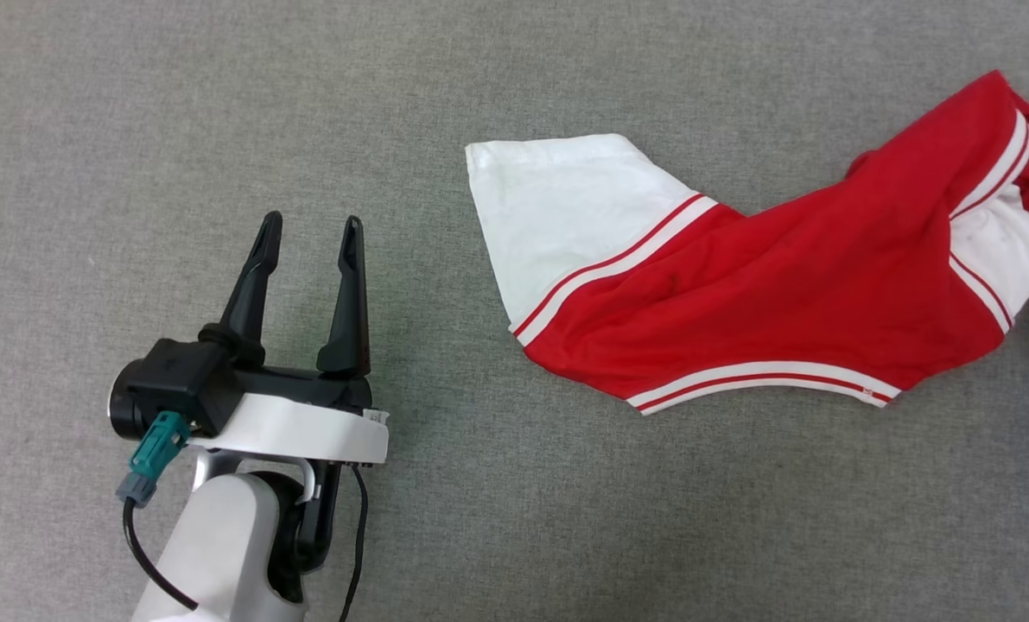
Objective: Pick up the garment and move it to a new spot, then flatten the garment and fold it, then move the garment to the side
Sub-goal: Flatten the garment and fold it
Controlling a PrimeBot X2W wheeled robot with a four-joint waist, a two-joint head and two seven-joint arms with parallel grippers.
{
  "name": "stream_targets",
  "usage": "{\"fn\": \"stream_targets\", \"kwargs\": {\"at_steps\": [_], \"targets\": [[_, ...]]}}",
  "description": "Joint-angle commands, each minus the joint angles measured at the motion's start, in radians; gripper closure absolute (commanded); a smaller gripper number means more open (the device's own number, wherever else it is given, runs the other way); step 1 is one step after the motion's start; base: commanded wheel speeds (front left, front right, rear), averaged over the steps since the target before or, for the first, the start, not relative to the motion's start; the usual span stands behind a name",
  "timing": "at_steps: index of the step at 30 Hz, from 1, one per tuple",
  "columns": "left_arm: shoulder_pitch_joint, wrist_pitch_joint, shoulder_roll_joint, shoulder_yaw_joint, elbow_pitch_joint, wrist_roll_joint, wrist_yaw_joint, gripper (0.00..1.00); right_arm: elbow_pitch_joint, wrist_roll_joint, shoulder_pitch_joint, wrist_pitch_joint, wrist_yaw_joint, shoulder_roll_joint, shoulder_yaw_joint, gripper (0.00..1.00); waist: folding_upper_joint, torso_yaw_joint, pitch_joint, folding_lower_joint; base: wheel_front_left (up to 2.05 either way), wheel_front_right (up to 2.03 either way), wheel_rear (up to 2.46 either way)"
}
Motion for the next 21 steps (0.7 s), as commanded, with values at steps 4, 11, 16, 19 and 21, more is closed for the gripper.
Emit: {"fn": "stream_targets", "kwargs": {"at_steps": [4, 11, 16, 19, 21], "targets": [[-0.018, -0.005, -0.011, 0.013, 0.005, 0.011, -0.011, 0.00, 0.064, -0.001, 0.009, -0.061, 0.000, 0.055, 0.010, 0.66, 0.0000, -0.001, 0.002, -0.0002, 0.00, 0.00, 0.00], [0.006, -0.005, -0.018, 0.034, 0.022, 0.027, -0.022, 0.00, 0.112, -0.015, 0.060, -0.232, 0.000, 0.129, -0.056, 0.00, 0.0000, -0.028, -0.053, -0.0002, 0.00, 0.00, 0.00], [0.041, -0.005, -0.017, 0.052, 0.033, 0.030, -0.024, 0.00, 0.074, -0.059, 0.138, -0.365, -0.001, 0.209, -0.135, 0.00, 0.0000, -0.058, -0.122, -0.0002, 0.00, 0.00, 0.00], [0.063, -0.005, -0.016, 0.057, 0.033, 0.029, -0.018, 0.00, 0.027, -0.070, 0.198, -0.403, -0.001, 0.258, -0.167, 0.00, 0.0000, -0.070, -0.154, -0.0002, 0.00, 0.00, 0.00], [0.074, -0.005, -0.015, 0.058, 0.032, 0.028, -0.015, 0.00, -0.016, -0.071, 0.240, -0.412, -0.001, 0.294, -0.178, 0.00, 0.0000, -0.075, -0.169, -0.0002, 0.00, 0.00, 0.00]]}}
